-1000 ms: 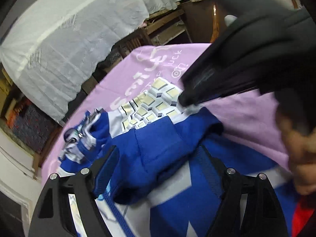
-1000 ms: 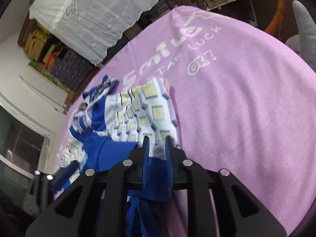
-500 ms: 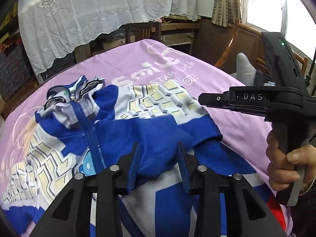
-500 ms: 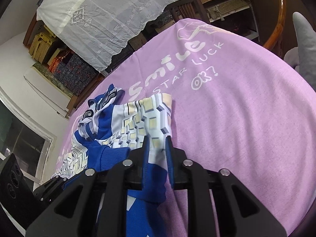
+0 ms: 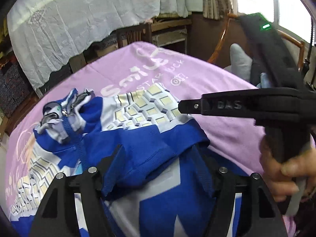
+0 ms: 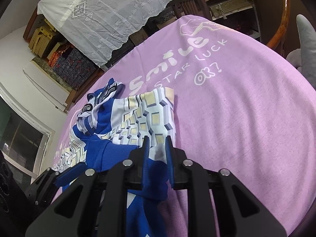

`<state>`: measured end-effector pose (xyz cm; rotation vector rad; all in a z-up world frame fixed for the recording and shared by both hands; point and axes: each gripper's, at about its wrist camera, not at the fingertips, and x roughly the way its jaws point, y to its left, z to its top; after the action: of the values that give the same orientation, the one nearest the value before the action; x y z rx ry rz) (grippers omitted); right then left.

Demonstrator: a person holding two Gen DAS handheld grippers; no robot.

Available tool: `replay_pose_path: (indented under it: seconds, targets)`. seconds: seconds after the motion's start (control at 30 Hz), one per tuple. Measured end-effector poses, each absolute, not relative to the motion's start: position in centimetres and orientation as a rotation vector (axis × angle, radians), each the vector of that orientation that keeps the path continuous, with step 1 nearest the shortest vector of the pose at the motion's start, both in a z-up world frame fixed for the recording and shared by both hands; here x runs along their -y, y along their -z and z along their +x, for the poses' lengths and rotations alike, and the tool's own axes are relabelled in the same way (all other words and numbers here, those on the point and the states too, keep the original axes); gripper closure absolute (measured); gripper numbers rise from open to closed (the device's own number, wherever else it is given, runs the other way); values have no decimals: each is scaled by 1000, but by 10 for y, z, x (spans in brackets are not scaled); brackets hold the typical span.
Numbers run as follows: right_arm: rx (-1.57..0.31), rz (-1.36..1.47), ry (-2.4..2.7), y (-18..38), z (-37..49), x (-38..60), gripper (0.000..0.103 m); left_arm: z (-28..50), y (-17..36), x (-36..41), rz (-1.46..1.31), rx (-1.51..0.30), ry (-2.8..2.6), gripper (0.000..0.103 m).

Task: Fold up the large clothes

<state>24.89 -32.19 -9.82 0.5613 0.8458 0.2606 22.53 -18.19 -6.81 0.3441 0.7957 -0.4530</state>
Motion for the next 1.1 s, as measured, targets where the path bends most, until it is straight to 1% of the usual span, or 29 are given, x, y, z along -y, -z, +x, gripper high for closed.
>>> replay_pose_path:
  seconds: [0.17,0.2,0.23,0.3,0.47,0.57,0.67,0.7,0.73,0.83,0.97,1.1]
  targets:
    - [-823,603,-244,96,246,332,86,258,87,184,304,-888,432,35]
    - [-821,610,-247,96,246,334,86,257,87,184,312,-882,431,40]
    - [-820,611,-249,96,246,333,86,257,87,184,311,-885,440,51]
    - [-821,605,-260,95,246,331,86,258,86,176,259,-924,482,58]
    - [-817,576,-290,92,244,322,86,270,85,150,82,-976,531,57]
    - [-827,580,-288,94,245,322,86,270,85,152,94,-974,522,57]
    - [-831,595,-282,96,245,325,86,267,85,155,115,-962,520,60]
    - [-830,596,-283,96,246,325,86,267,86,155,109,-961,524,65]
    - [-831,593,-285,96,246,324,86,268,86,153,95,-965,537,75]
    - [-833,584,-293,96,246,323,86,269,85,148,58,-968,548,84]
    - [-832,584,-295,96,247,322,86,264,74,136,32,-934,540,88]
    - [-832,585,-296,96,247,322,86,248,50,103,5,-859,491,90]
